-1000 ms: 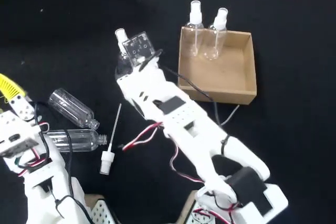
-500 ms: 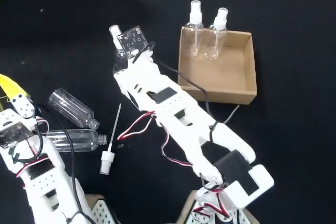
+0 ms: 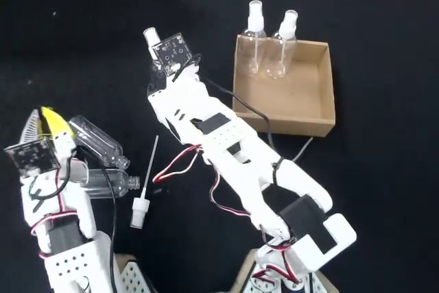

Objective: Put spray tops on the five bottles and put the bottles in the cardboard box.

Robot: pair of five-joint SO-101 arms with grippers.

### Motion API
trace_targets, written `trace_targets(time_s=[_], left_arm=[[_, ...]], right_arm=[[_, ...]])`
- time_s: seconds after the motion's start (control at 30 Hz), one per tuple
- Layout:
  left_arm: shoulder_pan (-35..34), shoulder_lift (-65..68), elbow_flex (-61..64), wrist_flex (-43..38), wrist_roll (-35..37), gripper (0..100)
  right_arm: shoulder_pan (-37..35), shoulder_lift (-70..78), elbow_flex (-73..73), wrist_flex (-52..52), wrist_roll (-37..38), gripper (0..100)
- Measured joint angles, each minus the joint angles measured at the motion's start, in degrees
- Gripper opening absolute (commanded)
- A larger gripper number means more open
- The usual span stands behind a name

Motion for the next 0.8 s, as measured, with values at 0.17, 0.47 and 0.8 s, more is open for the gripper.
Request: trace_targets(time_s=[0.17,0.47,0.8], left_arm=[[1.6,0.4,0.0,0.9,0.0,4],[2.0,0.7,0.0,1.0,0.0,4],[6.0,0.7,0.0,6.1,0.0,4]], right_arm=[[0.0,-0.9,1.8,0.0,0.0,21.4],[0.4,-2.7,3.3,0.0,-0.4,22.0],[3.2,-2.7,3.6,0.4,-10.6,35.6]])
